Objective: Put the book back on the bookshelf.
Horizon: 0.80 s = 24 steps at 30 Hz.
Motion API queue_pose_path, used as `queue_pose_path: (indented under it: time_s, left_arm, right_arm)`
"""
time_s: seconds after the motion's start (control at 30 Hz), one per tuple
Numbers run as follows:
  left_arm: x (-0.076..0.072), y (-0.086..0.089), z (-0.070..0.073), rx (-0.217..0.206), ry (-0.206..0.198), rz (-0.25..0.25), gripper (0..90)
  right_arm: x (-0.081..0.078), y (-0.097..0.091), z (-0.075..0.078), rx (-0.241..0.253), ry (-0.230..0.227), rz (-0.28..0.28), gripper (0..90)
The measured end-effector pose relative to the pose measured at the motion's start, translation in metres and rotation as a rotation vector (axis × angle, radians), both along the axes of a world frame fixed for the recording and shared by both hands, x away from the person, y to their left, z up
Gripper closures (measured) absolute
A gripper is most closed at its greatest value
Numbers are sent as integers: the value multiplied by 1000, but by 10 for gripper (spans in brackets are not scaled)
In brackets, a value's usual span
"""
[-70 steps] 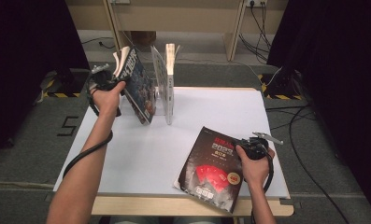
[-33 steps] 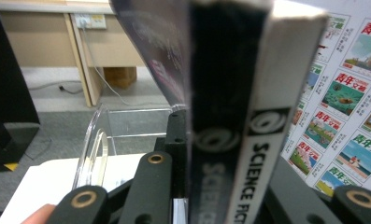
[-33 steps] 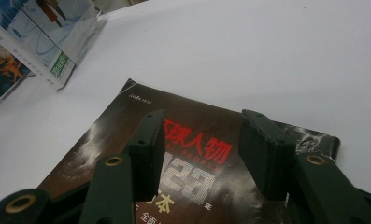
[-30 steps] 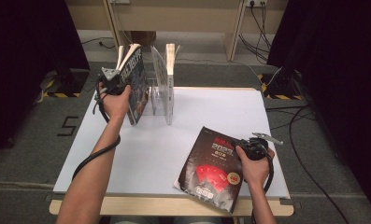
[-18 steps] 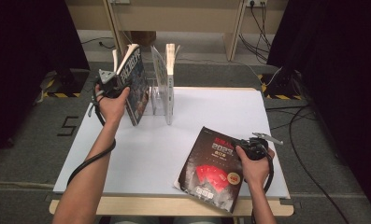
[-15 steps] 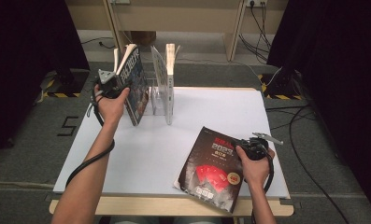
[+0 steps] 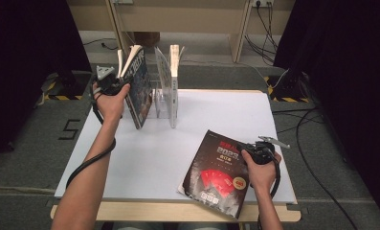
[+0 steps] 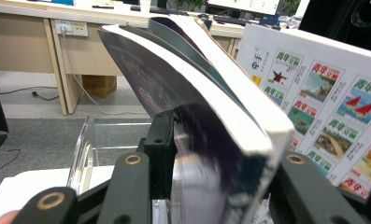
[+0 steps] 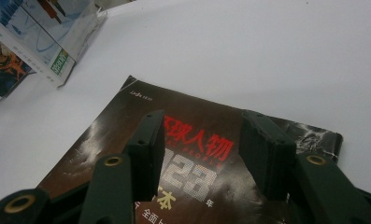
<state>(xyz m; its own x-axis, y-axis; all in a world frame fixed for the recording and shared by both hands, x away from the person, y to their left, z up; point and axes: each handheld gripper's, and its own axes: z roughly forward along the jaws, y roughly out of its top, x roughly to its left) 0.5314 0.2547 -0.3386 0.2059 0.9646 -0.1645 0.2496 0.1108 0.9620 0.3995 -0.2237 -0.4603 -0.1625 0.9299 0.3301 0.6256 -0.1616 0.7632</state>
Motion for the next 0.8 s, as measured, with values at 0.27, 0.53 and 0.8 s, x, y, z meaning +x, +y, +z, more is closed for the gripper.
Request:
queue_pose_path:
  time_s: [0.27, 0.53, 0.8]
  left_arm:
    - [11, 2, 4, -15, 10, -1, 636]
    - [14, -1, 6, 18, -3, 31, 748]
    - [19, -5, 9, 4, -13, 49, 761]
  right_arm:
    - [1, -2, 1, 6, 1, 0, 516]
    - [1, -1, -1, 4, 9, 6, 516]
    - [1, -2, -1, 5, 7, 5, 516]
